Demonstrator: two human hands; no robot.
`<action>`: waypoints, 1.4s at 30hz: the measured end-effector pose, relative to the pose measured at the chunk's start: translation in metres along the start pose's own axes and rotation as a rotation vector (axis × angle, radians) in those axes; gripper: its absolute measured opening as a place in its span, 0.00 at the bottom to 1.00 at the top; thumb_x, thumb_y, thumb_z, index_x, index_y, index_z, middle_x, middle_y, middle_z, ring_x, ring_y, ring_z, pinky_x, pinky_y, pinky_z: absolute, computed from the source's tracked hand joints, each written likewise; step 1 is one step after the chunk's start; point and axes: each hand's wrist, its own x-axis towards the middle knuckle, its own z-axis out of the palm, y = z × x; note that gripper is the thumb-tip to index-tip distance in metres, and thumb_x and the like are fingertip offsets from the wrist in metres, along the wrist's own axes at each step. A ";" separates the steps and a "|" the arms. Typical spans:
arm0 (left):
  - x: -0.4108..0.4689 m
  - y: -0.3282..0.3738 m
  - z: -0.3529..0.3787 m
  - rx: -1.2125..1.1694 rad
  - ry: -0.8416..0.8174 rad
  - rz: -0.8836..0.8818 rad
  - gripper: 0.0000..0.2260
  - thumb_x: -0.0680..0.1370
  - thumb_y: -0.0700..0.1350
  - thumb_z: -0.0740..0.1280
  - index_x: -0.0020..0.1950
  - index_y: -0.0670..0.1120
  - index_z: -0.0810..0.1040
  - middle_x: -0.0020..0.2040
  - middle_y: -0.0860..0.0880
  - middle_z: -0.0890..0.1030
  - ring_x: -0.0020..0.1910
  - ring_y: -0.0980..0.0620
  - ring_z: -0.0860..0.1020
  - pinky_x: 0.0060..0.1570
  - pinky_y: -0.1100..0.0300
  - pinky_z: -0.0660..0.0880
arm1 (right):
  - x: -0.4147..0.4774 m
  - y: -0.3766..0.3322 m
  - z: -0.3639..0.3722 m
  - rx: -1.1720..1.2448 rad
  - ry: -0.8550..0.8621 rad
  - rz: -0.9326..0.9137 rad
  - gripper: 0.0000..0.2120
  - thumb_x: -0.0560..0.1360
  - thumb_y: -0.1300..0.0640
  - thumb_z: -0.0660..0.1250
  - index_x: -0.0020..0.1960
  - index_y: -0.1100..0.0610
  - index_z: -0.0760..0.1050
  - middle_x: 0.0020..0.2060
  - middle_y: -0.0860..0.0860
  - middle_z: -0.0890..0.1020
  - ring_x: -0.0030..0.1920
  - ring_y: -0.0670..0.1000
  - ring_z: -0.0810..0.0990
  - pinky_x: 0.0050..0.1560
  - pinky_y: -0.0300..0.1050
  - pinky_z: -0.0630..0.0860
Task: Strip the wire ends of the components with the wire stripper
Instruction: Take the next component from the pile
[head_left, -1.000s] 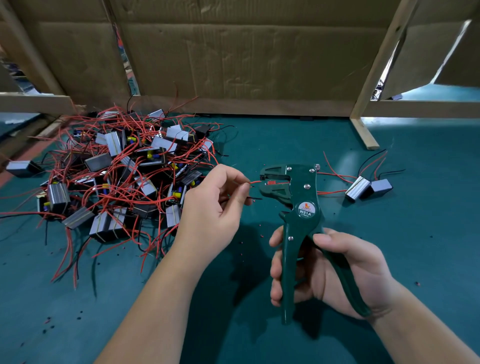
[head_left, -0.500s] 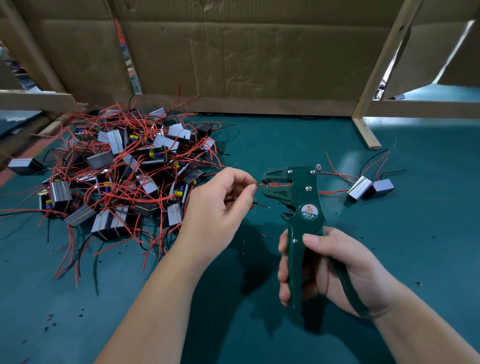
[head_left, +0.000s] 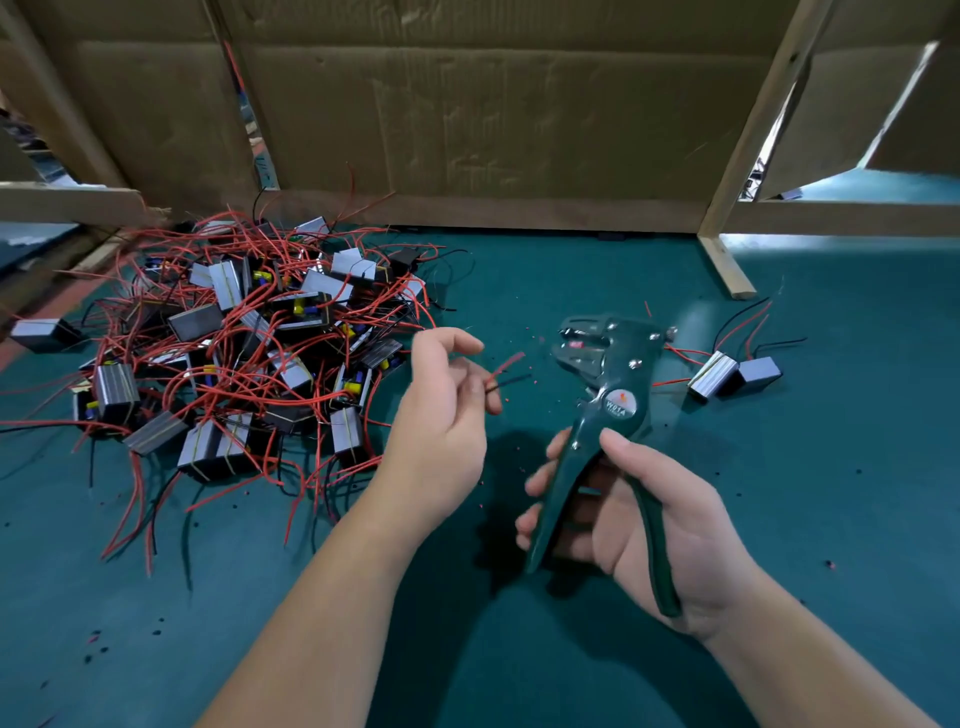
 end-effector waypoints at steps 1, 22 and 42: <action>0.002 0.003 0.001 -0.116 0.049 -0.069 0.14 0.82 0.34 0.53 0.52 0.54 0.65 0.35 0.52 0.75 0.30 0.60 0.70 0.36 0.63 0.67 | 0.001 -0.001 -0.001 0.005 -0.018 -0.032 0.27 0.56 0.46 0.80 0.48 0.62 0.79 0.47 0.63 0.80 0.37 0.64 0.80 0.41 0.62 0.79; -0.003 -0.007 -0.007 0.639 0.107 -0.163 0.17 0.78 0.41 0.62 0.67 0.46 0.68 0.67 0.45 0.67 0.67 0.47 0.63 0.68 0.54 0.57 | 0.005 -0.017 -0.014 0.025 0.159 -0.337 0.18 0.66 0.63 0.61 0.55 0.61 0.73 0.41 0.54 0.82 0.40 0.65 0.82 0.42 0.60 0.80; 0.002 -0.010 -0.024 0.938 0.204 -0.229 0.20 0.75 0.51 0.69 0.63 0.53 0.65 0.55 0.51 0.78 0.53 0.46 0.78 0.52 0.52 0.55 | 0.006 -0.016 -0.018 0.110 0.031 -0.139 0.25 0.61 0.57 0.69 0.58 0.56 0.70 0.54 0.67 0.80 0.41 0.64 0.81 0.43 0.60 0.79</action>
